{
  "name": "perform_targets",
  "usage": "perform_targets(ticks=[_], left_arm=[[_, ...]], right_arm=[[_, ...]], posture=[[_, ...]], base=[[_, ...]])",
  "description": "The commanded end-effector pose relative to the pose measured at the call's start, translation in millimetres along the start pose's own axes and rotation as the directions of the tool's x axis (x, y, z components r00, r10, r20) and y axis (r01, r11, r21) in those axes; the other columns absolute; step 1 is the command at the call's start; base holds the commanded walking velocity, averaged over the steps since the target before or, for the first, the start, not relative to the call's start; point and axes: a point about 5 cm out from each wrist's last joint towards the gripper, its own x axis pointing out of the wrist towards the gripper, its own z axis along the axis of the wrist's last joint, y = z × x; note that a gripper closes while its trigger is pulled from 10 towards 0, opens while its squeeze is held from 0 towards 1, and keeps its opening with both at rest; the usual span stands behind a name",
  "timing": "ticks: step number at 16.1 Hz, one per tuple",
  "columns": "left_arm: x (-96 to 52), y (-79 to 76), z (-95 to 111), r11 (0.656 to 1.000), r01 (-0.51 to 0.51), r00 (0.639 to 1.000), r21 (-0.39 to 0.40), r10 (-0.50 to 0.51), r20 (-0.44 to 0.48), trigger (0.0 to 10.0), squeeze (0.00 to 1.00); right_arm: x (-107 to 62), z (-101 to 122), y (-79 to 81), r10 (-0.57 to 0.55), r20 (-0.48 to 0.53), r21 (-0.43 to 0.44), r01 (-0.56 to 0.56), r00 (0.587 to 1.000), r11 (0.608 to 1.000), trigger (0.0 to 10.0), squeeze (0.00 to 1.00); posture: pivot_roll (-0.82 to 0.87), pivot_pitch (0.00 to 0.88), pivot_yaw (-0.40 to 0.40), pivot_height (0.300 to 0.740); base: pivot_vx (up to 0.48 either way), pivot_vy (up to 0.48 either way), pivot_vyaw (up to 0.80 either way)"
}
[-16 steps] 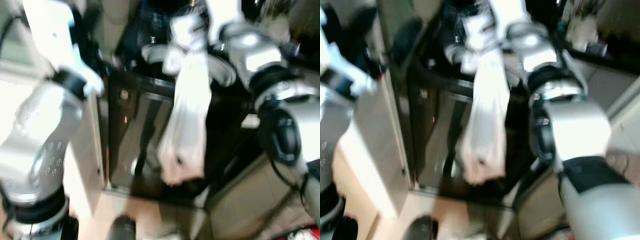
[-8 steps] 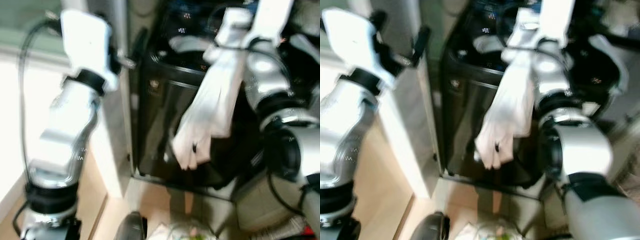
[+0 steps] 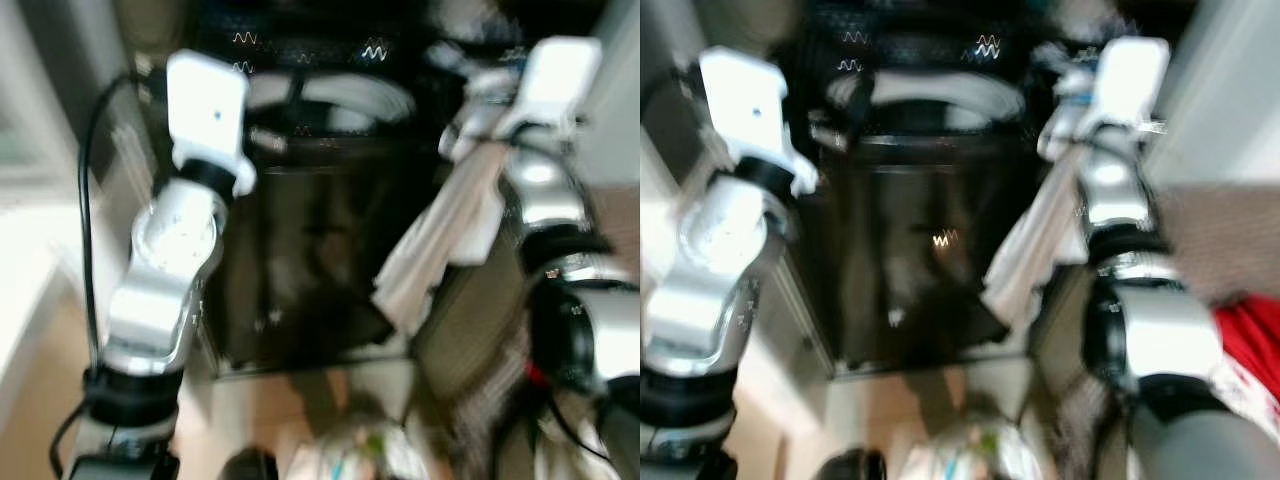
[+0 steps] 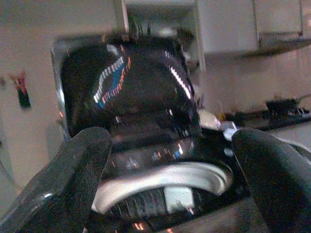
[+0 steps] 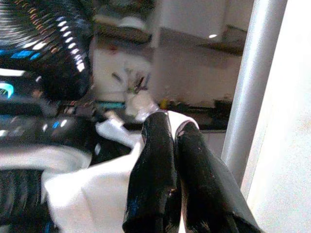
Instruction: Clothes washing
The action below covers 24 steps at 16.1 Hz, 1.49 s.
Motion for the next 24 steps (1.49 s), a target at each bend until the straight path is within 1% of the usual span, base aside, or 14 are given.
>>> perform_targets(ticks=[1, 3, 5, 6, 7, 8, 9, 11, 12, 13, 16, 19, 20, 24], left_arm=[[-2.6, 4.3, -12, 0.999, -0.052, 0.998, 0.006, 0.052, -0.047, 10.0, 0.0], [-19.4, 9.2, -32, 0.994, -0.1, 0.984, 0.033, 0.104, -0.142, 10.0, 0.0], [-37.0, 8.8, -35, 0.996, -0.067, 0.979, 0.05, 0.076, -0.189, 10.0, 0.0], [-43.8, 2.4, -23, 0.997, 0.015, 0.981, 0.074, -0.001, -0.192, 10.0, 0.0], [-47.2, -0.6, -21, 0.998, 0.03, 0.977, 0.059, -0.017, -0.211, 10.0, 0.0], [-48.5, -1.2, -22, 0.999, 0.016, 0.975, 0.046, -0.005, -0.222, 10.0, 0.0], [-51.3, -2.3, -25, 0.999, -0.013, 0.97, 0.04, 0.023, -0.243, 10.0, 0.0], [-58.2, -4.3, -28, 0.999, -0.018, 0.962, 0.051, 0.031, -0.27, 10.0, 0.0], [-59.7, -3.4, -23, 0.994, 0.003, 0.964, 0.105, 0.024, -0.263, 10.0, 0.0], [-58.3, -3.4, -19, 0.992, 0.01, 0.964, 0.129, 0.024, -0.263, 10.0, 0.0], [-53.6, -6.2, -23, 0.998, -0.001, 0.963, 0.06, 0.017, -0.271, 10.0, 0.0], [-47.1, -7.3, -28, 0.996, -0.034, 0.958, 0.087, 0.057, -0.28, 10.0, 0.0], [-45.7, -6.3, -30, 0.994, -0.061, 0.952, 0.094, 0.086, -0.293, 10.0, 0.0], [-39.7, -3.5, -28, 0.988, -0.058, 0.962, 0.141, 0.093, -0.258, 10.0, 0.0]], right_arm=[[0.0, 7, 7.4, 0.069, 0.039, -0.005, -0.069, 0.997, 0.998, 10.0, 0.0], [-16.3, -14, 9.4, 0.135, 0.015, -0.006, -0.135, 0.991, 0.991, 10.0, 0.0], [-38.2, -22, -10.7, 0.078, 0.064, -0.064, -0.073, 0.995, 0.995, 10.0, 0.0], [-64.6, 2, -29.3, 0.021, 0.172, -0.086, -0.007, 0.985, 0.996, 10.0, 0.0], [-94.1, 8, -25.8, 0.101, 0.156, -0.07, -0.091, 0.983, 0.993, 10.0, 0.0], [-105.7, 2, -21.8, 0.159, 0.112, -0.063, -0.153, 0.981, 0.986, 10.0, 0.0], [-119.0, -7, -16.9, 0.239, 0.037, -0.004, -0.239, 0.97, 0.971, 10.0, 0.0], [-131.9, -3, -10.4, 0.33, 0.061, 0.127, -0.335, 0.942, 0.934, 10.0, 0.0], [-145.5, -6, -6.2, 0.386, 0.029, 0.19, -0.385, 0.922, 0.903, 10.0, 0.0], [-152.3, -8, -7.3, 0.385, -0.015, 0.191, -0.375, 0.923, 0.907, 10.0, 0.0], [-150.5, -9, -8.3, 0.376, -0.046, 0.149, -0.366, 0.925, 0.919, 10.0, 0.0], [-132.2, -10, -1.5, 0.408, -0.034, 0.119, -0.402, 0.912, 0.908, 10.0, 0.0], [-125.2, -15, 5.8, 0.425, -0.075, 0.092, -0.418, 0.902, 0.904, 10.0, 0.0], [-117.0, -16, 12.9, 0.43, -0.089, 0.092, -0.423, 0.898, 0.902, 10.0, 0.0]], posture=[[0.1, 0.0, -0.047, 0.74], [0.11, 0.0, -0.066, 0.74], [0.11, 0.0, -0.067, 0.74], [0.1, 0.0, -0.068, 0.74], [0.1, 0.0, -0.067, 0.74], [0.1, 0.0, -0.067, 0.74], [0.08, 0.0, -0.07, 0.74], [0.08, 0.0, -0.069, 0.74], [0.08, 0.0, -0.073, 0.74], [0.08, 0.0, -0.072, 0.74], [0.08, 0.0, -0.065, 0.74], [0.06, 0.0, -0.052, 0.74], [0.07, 0.0, -0.052, 0.74], [0.07, 0.0, -0.054, 0.74]], base=[[0.0, 0.0, 0.0], [0.0, 0.0, 0.0], [0.0, 0.0, 0.0], [0.0, 0.0, 0.0], [0.0, 0.0, 0.0], [0.0, 0.0, 0.0], [0.0, 0.0, 0.0], [0.0, 0.0, 0.0], [0.0, 0.0, 0.0], [0.0, 0.0, 0.0], [0.0, -0.145, 0.2], [0.0, -0.436, 0.5], [0.277, -0.304, 0.0], [0.0, 0.0, 0.0]])
